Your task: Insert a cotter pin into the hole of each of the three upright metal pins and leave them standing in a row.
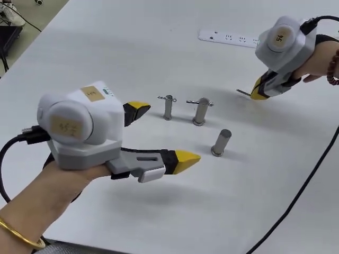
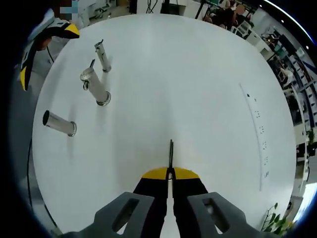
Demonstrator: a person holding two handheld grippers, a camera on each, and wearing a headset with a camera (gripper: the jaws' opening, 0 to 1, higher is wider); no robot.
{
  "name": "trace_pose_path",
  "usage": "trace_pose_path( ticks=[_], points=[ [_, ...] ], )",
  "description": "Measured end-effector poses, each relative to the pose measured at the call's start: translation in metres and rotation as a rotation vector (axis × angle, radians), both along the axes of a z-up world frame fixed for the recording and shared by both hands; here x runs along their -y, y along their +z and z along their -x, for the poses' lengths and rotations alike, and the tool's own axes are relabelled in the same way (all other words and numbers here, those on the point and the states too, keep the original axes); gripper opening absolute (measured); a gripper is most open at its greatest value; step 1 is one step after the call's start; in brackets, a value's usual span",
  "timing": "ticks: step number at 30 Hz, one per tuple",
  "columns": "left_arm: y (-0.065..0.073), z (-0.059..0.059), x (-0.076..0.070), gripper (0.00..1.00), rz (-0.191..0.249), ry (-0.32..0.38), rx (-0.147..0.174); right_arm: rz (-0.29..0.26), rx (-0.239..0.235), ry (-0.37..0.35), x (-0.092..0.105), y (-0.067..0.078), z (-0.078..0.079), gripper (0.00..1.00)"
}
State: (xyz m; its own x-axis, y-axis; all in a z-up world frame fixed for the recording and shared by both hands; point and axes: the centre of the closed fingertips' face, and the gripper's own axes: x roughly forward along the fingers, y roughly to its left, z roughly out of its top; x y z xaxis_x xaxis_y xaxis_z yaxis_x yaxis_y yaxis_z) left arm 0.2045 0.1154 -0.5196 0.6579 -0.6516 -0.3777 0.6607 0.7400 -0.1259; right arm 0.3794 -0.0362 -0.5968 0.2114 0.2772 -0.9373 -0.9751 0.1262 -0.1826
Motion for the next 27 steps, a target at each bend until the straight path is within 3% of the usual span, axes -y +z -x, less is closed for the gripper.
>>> trace_pose_path(
  ticks=[5,17,27],
  points=[
    [0.004,0.000,0.002,0.76,0.025,0.007,0.000,-0.031,0.009,-0.005,0.000,0.003,0.006,0.00],
    [0.006,0.001,0.002,0.68,0.050,0.012,-0.025,-0.087,0.041,0.051,-0.025,0.029,0.050,0.00],
    [0.011,-0.005,0.012,0.61,0.041,-0.013,-0.026,-0.149,0.065,0.108,-0.040,0.046,0.073,0.00]
  ],
)
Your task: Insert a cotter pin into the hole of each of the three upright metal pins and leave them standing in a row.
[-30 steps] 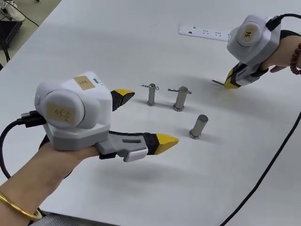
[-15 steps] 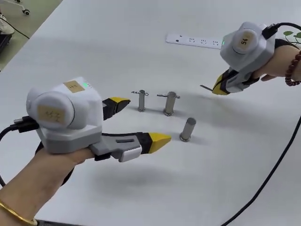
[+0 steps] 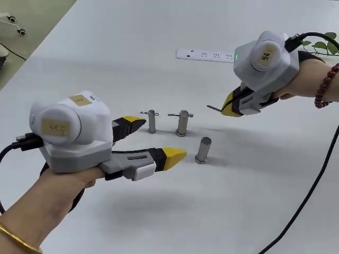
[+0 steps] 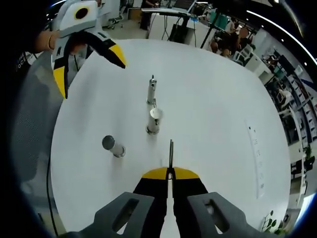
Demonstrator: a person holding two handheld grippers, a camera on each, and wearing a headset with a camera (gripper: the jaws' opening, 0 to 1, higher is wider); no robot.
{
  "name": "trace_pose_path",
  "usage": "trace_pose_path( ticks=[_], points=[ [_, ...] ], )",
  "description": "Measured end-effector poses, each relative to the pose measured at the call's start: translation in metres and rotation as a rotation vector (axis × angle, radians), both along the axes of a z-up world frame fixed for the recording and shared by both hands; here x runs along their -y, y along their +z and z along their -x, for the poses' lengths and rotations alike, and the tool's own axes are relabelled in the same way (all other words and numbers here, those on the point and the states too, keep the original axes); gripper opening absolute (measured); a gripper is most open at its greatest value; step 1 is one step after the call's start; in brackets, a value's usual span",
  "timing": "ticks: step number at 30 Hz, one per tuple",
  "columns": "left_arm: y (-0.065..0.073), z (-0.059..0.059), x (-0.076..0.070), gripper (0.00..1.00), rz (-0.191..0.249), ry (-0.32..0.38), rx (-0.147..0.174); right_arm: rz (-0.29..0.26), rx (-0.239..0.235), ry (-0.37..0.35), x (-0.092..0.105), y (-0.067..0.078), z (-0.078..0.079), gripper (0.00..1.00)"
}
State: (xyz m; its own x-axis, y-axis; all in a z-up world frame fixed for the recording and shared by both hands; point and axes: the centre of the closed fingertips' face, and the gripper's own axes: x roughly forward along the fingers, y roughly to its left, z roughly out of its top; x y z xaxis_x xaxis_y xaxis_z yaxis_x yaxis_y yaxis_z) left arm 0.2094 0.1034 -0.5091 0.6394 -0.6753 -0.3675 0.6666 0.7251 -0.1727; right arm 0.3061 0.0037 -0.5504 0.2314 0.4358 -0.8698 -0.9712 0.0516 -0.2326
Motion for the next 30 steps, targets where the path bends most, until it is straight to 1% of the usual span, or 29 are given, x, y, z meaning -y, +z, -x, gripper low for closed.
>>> trace_pose_path(
  ticks=[3,5,7,10,14,15,17,20,23,25,26,29,30],
  points=[
    [0.000,-0.004,0.004,0.59,0.000,-0.008,-0.008,-0.017,0.010,0.015,-0.004,0.006,0.009,0.00],
    [0.001,-0.006,0.007,0.57,0.006,-0.012,-0.017,-0.023,0.020,0.032,-0.007,0.007,0.010,0.00],
    [0.002,-0.009,0.010,0.54,0.010,-0.019,-0.024,-0.034,0.030,0.061,-0.012,0.013,0.020,0.00],
    [0.003,-0.014,0.014,0.52,0.013,-0.024,-0.030,-0.041,0.038,0.086,-0.016,0.017,0.030,0.00],
    [0.004,-0.018,0.018,0.46,0.026,-0.025,-0.044,-0.047,0.043,0.115,-0.020,0.021,0.041,0.00],
    [0.003,-0.020,0.019,0.44,0.039,-0.017,-0.071,-0.052,0.045,0.126,-0.022,0.022,0.045,0.00],
    [0.001,-0.022,0.021,0.41,0.078,-0.007,-0.110,-0.054,0.053,0.144,-0.025,0.024,0.049,0.00],
    [0.002,-0.026,0.023,0.38,0.119,0.001,-0.137,-0.063,0.063,0.165,-0.028,0.027,0.053,0.00],
    [0.003,-0.027,0.026,0.33,0.158,0.005,-0.178,-0.069,0.070,0.184,-0.032,0.029,0.058,0.00],
    [0.002,-0.027,0.026,0.30,0.175,0.011,-0.199,-0.074,0.076,0.199,-0.035,0.031,0.061,0.00],
    [0.002,-0.028,0.026,0.30,0.176,0.013,-0.201,-0.076,0.077,0.204,-0.035,0.031,0.060,0.00],
    [0.000,-0.027,0.029,0.27,0.196,0.013,-0.234,-0.075,0.081,0.226,-0.038,0.031,0.063,0.00],
    [0.000,-0.027,0.029,0.25,0.199,0.013,-0.240,-0.075,0.082,0.229,-0.038,0.031,0.064,0.00]
  ],
)
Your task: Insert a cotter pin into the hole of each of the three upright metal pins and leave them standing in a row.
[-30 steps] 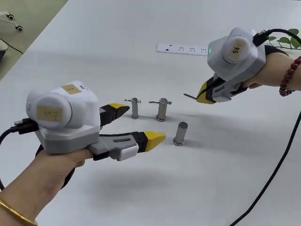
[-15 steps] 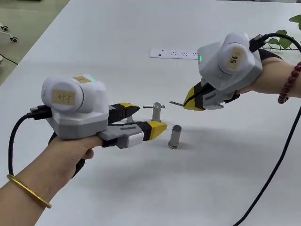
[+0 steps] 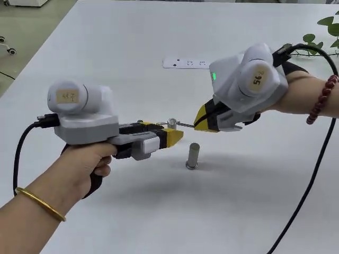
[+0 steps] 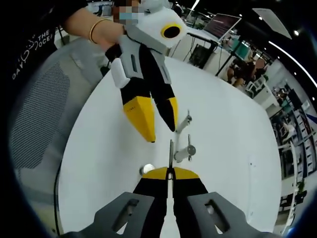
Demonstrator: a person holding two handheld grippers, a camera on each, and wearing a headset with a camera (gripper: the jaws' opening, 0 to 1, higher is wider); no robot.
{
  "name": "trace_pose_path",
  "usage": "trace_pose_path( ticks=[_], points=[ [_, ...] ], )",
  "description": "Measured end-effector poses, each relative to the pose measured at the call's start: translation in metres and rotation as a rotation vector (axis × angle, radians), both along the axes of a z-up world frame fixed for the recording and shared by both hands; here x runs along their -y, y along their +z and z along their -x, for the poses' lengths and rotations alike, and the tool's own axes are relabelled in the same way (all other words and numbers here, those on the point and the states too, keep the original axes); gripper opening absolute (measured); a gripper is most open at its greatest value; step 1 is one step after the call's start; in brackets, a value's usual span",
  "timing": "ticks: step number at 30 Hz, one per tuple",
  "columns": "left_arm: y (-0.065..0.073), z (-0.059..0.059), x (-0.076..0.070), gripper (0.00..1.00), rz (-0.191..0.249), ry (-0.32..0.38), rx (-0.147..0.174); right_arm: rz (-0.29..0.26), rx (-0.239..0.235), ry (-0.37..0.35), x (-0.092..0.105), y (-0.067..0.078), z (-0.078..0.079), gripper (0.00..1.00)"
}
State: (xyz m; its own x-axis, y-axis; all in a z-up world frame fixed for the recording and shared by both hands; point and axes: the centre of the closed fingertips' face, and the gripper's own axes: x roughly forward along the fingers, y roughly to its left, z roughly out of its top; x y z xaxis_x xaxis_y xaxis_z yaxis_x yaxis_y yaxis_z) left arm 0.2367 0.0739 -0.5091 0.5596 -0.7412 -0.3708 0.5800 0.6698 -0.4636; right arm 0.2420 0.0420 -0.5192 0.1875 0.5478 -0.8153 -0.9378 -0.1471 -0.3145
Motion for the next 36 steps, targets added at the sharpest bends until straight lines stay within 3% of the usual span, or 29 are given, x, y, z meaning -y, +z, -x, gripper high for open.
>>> trace_pose_path(
  ticks=[7,23,36],
  points=[
    [0.006,0.000,0.009,0.17,0.045,-0.017,-0.028,0.001,0.009,0.036,-0.004,0.002,0.003,0.00],
    [0.010,0.002,0.018,0.05,0.093,-0.031,-0.068,-0.017,0.034,0.066,-0.012,0.008,0.009,0.00],
    [0.011,0.001,0.019,0.00,0.094,-0.042,-0.053,-0.033,0.045,0.070,-0.016,0.012,0.009,0.00]
  ],
)
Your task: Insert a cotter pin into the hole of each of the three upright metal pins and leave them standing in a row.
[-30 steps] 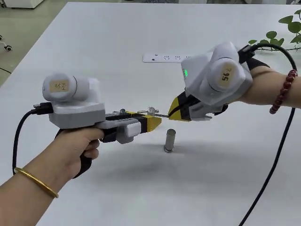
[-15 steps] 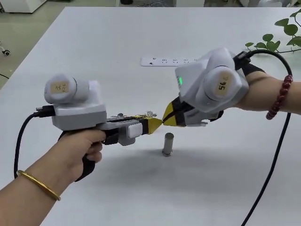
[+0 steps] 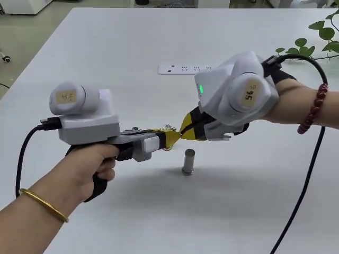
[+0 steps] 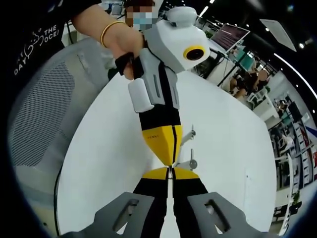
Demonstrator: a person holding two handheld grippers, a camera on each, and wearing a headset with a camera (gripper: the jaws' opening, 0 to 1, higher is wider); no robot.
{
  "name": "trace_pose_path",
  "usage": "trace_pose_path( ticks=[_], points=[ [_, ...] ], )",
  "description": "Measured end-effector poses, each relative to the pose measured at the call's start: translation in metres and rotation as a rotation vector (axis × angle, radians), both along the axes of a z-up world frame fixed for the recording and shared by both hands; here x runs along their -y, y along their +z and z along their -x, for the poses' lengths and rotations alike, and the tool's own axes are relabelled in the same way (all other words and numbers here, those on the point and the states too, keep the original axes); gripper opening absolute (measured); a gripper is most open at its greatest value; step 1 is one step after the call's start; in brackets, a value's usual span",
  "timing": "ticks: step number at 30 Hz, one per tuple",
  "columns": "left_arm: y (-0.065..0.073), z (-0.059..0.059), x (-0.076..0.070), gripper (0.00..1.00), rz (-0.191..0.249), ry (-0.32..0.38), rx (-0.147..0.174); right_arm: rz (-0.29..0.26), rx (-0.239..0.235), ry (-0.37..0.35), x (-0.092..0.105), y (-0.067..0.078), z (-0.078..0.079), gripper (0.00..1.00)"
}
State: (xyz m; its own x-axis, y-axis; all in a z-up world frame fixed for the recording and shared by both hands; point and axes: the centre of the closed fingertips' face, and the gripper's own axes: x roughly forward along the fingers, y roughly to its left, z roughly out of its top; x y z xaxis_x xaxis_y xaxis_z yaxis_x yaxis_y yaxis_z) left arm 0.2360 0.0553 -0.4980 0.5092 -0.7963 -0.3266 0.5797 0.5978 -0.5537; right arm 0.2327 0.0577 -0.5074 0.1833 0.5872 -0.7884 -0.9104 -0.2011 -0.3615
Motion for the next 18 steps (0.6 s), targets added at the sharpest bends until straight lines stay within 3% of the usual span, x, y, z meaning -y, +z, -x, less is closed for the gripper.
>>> trace_pose_path(
  ticks=[4,8,11,18],
  points=[
    [0.0016,0.0000,-0.0002,0.00,-0.018,-0.010,0.040,-0.008,0.000,-0.004,-0.0004,0.0011,0.0002,0.00],
    [0.0027,-0.0018,-0.0008,0.00,-0.013,-0.006,0.045,-0.025,-0.022,-0.021,-0.0006,0.0009,-0.0011,0.00],
    [0.0028,-0.0023,-0.0013,0.00,-0.004,-0.005,0.039,-0.063,-0.109,-0.087,-0.0005,0.0019,0.0013,0.00],
    [0.0063,-0.0025,-0.0040,0.00,-0.003,-0.007,0.063,-0.164,-0.264,-0.209,0.0004,0.0064,-0.0012,0.03]
  ],
)
